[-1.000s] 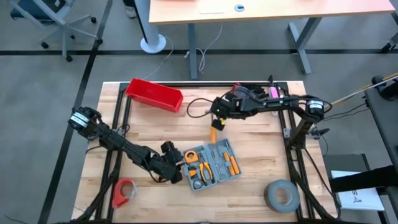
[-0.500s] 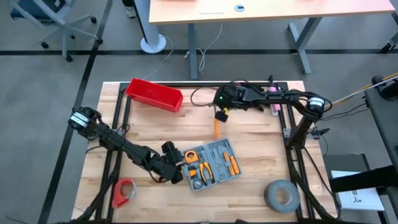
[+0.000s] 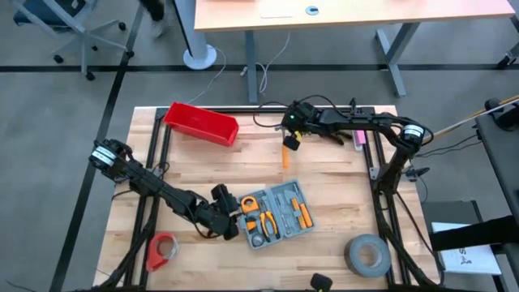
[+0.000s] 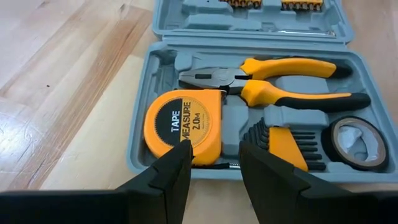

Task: Prefit tool cases
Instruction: Remove the yellow hammer from the prefit tool case to the table

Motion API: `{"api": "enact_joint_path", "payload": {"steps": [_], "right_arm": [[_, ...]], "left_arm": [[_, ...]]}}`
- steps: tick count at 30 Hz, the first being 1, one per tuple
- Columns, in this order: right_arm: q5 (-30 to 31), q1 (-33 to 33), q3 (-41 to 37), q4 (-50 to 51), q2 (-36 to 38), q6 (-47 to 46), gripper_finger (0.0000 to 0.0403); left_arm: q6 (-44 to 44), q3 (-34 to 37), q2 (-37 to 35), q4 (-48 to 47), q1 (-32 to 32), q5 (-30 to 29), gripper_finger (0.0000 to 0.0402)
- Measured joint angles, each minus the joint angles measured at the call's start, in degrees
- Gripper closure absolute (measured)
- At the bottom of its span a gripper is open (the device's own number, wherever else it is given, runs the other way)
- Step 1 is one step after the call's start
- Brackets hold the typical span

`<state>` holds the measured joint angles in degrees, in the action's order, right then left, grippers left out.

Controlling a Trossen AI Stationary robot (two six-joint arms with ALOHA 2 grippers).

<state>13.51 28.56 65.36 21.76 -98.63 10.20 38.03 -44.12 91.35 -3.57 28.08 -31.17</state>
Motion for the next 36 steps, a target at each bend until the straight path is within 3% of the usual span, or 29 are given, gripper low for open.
{"api": "enact_joint_path", "payload": {"steps": [10, 26, 36], "right_arm": [[-0.5, 0.0, 0.1, -1.9, -3.2, 1.6, 0.0403], [-0.5, 1.6, 12.3, 1.6, -13.1, 0.0, 0.0403], [-0.1, 1.5, 13.4, 3.5, -16.7, -0.2, 0.0402]], "left_arm": [[0.0, 0.0, 0.0, 0.3, 0.0, 0.0, 0.026], [0.4, 0.0, 0.0, 0.6, 0.0, 0.0, 0.026], [0.5, 0.0, 0.0, 0.8, 0.0, 0.1, 0.026]]}}
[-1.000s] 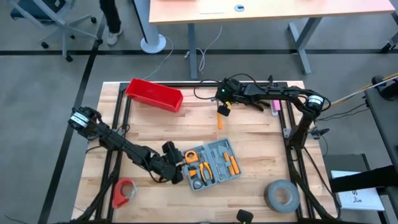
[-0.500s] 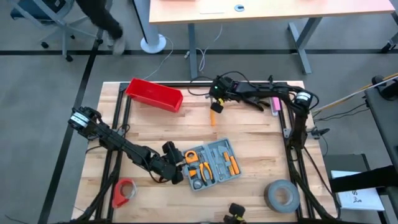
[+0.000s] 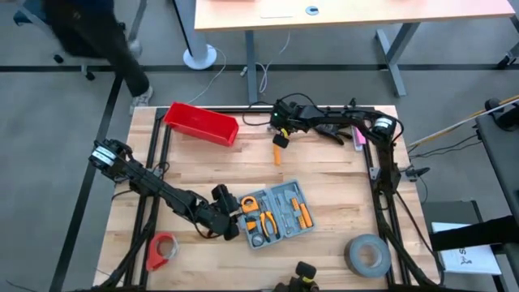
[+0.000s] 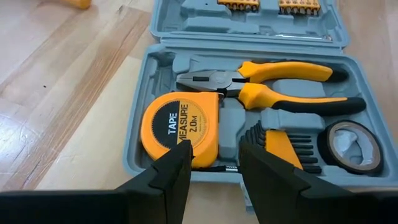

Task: Prefit tool cases
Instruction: Remove the yellow hammer from the prefit tool case to the table, then remove the transparent flathead screwdriver from the prefit tool case to the table

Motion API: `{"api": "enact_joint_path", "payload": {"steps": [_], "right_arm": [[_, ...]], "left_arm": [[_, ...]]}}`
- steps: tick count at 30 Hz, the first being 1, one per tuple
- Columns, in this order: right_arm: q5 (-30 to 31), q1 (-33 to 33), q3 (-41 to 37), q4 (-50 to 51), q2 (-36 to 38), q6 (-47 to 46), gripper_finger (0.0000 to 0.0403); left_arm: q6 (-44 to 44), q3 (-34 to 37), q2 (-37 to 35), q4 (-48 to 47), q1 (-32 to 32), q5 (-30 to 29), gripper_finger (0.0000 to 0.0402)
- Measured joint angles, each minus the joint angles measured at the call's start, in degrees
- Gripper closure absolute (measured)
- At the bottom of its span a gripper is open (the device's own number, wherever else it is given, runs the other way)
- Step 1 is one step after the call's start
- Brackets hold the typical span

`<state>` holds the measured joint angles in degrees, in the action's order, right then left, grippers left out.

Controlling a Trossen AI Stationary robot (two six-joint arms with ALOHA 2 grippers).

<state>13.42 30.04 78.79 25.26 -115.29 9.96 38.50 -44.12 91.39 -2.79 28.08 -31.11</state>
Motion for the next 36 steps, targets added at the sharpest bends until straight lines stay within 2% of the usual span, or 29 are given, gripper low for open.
{"api": "enact_joint_path", "payload": {"steps": [5, 13, 19, 27, 36], "right_arm": [[0.1, 0.0, 0.0, 0.1, 0.0, -0.3, 0.038], [-0.2, -0.2, 0.0, 4.3, 0.7, -0.1, 0.0311], [-6.8, -2.9, -0.4, 8.9, 6.0, 1.6, 0.0281], [-9.0, -11.2, -2.3, 8.8, 12.9, 2.6, 0.0285], [-8.9, -20.3, -3.5, 9.3, 15.9, -0.3, 0.0304]], "left_arm": [[0.0, 0.0, 0.0, 0.0, 0.0, 0.0, 0.026], [0.3, 0.0, 0.0, 0.2, 0.0, 0.2, 0.026], [0.5, 0.0, 0.0, 0.4, 0.0, 3.4, 0.026], [0.2, 0.0, 0.0, 0.8, 0.0, 5.2, 0.026], [-0.7, 0.0, 0.0, 1.5, 0.0, 6.4, 0.026]]}}
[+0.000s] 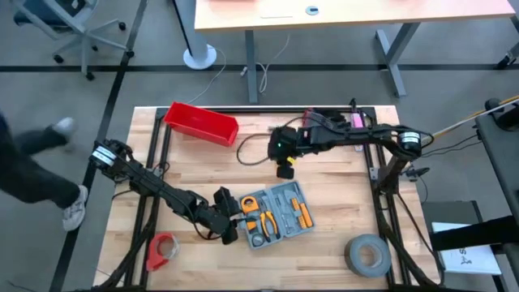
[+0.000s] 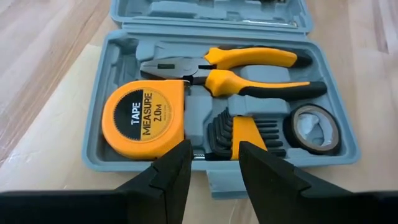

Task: Prefit tool cases
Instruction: Remove the transparent flathead screwdriver from the prefit tool case to the table

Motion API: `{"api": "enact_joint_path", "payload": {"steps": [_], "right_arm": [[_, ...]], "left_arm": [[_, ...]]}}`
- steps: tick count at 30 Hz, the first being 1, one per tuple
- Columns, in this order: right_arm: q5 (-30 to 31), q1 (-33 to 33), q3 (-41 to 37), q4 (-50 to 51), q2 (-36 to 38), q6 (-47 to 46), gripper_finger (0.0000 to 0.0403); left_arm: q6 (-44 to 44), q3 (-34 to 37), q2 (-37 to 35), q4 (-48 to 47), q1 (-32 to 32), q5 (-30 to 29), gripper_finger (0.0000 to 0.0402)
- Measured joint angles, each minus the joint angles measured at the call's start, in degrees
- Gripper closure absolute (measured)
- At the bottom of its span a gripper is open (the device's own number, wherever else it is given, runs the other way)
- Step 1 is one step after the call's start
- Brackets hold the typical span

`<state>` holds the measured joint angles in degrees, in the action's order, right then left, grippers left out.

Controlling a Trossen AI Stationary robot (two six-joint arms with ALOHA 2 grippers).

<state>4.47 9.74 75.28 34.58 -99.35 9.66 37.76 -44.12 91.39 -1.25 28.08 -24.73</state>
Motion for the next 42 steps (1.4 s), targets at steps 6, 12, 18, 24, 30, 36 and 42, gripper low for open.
{"api": "enact_joint_path", "payload": {"steps": [6, 12, 18, 24, 30, 36, 42], "right_arm": [[0.0, -5.7, -0.1, 0.0, 0.2, -1.3, 0.0299], [-0.5, -11.7, -0.6, 0.2, 0.2, 0.2, 0.0287], [-0.5, -16.0, -0.7, 2.1, 0.1, -2.9, 0.0284], [-0.4, -17.5, -0.7, 8.1, 0.1, -11.7, 0.0295], [-5.4, -19.5, -1.2, 12.4, 0.1, -11.6, 0.0302], [-10.4, -21.6, -1.9, 12.2, 0.1, -11.3, 0.0298], [-11.0, -23.5, -4.7, 12.3, 0.1, -14.3, 0.03]], "left_arm": [[-0.3, 0.0, 0.0, 0.1, 0.1, 0.5, 0.026], [-1.9, 0.0, 0.1, 0.3, 0.1, 1.8, 0.026], [-1.6, 0.0, 0.1, 0.3, 0.1, 1.8, 0.026], [0.2, 0.0, 0.1, 0.2, 0.1, 1.8, 0.026], [0.6, 0.0, 0.1, 0.0, 0.1, 1.8, 0.026], [0.5, 0.0, 0.1, 0.0, 0.1, 3.3, 0.026], [0.6, 0.0, 0.1, 0.1, 0.1, 7.1, 0.026]]}}
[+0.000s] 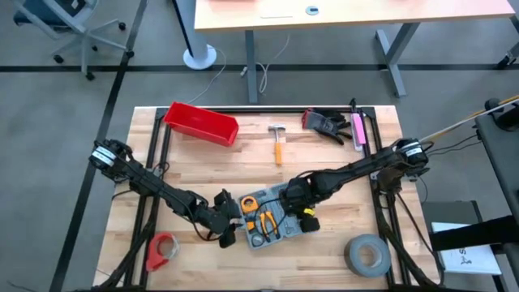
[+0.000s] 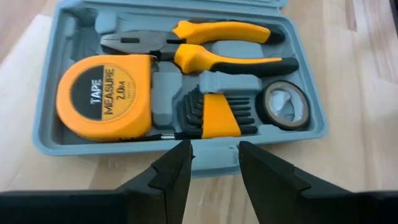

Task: Prefit tool cases
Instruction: Remove the transparent flathead screwdriver from the prefit tool case to the table

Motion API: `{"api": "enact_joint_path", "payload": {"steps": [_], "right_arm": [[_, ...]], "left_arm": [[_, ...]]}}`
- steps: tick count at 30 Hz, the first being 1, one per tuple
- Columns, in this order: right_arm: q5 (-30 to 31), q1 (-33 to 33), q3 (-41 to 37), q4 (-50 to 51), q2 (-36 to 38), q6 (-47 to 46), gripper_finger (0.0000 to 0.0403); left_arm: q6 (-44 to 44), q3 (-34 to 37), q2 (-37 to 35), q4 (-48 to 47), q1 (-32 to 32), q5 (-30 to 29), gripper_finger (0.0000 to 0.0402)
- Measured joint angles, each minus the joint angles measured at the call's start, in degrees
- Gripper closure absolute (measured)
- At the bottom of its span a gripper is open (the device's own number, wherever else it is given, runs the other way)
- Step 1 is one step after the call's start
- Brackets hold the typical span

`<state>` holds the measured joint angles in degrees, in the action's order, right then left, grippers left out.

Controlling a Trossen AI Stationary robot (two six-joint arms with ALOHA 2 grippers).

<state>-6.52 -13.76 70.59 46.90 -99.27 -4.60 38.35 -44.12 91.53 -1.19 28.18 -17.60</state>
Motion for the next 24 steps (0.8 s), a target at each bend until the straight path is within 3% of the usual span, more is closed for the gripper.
{"api": "enact_joint_path", "payload": {"steps": [7, 16, 24], "right_arm": [[0.8, -1.1, -2.9, -0.1, 0.0, -3.3, 0.0314], [1.1, -1.6, -3.6, -0.9, 0.0, -4.4, 0.0313], [2.3, -1.6, -3.7, -1.3, 0.1, -4.9, 0.0304]], "left_arm": [[-3.5, 0.0, 0.0, 0.0, 0.0, 0.6, 0.026], [-25.2, 0.0, 0.0, -0.1, 2.9, 0.5, 0.026], [-41.2, -0.1, 0.0, -0.2, 5.8, -8.0, 0.026]]}}
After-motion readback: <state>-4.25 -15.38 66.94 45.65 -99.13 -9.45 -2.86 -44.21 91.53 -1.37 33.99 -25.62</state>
